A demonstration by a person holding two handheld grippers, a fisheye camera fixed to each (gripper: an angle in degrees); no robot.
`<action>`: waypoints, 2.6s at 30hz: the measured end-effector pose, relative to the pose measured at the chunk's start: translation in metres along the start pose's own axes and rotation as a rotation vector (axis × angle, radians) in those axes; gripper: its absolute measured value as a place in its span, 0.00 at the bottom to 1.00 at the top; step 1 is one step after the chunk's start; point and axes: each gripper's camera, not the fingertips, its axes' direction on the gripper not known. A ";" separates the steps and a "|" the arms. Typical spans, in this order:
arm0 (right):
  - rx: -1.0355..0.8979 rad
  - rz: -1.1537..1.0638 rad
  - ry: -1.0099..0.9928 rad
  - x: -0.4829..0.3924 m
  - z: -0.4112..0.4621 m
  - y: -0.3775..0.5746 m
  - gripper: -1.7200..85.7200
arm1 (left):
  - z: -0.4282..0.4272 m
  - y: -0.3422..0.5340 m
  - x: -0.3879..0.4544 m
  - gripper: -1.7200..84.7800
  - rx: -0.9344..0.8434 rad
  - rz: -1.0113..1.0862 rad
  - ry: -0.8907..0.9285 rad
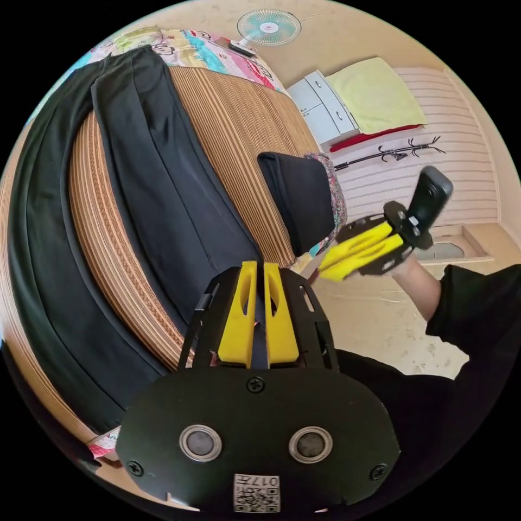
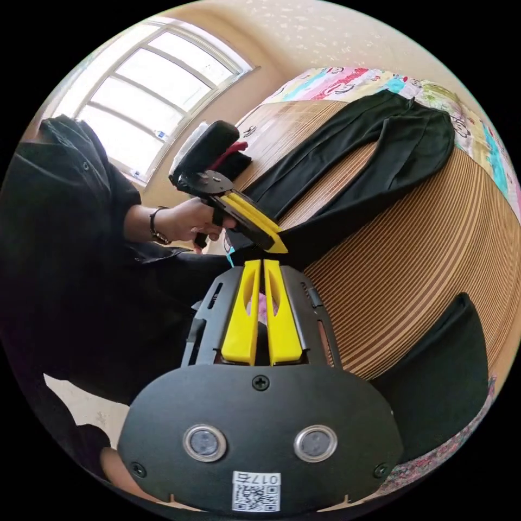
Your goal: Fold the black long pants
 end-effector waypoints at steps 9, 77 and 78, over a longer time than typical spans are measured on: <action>0.455 0.408 -0.067 0.327 -0.087 -0.131 0.13 | -0.009 0.030 -0.027 0.02 0.055 -0.018 0.139; 0.069 0.290 0.132 0.164 0.497 -0.157 0.12 | -0.215 0.203 -0.104 0.02 0.428 -0.387 0.162; 0.036 0.338 0.100 0.162 0.506 -0.134 0.13 | -0.216 0.202 -0.094 0.02 0.433 -0.397 0.093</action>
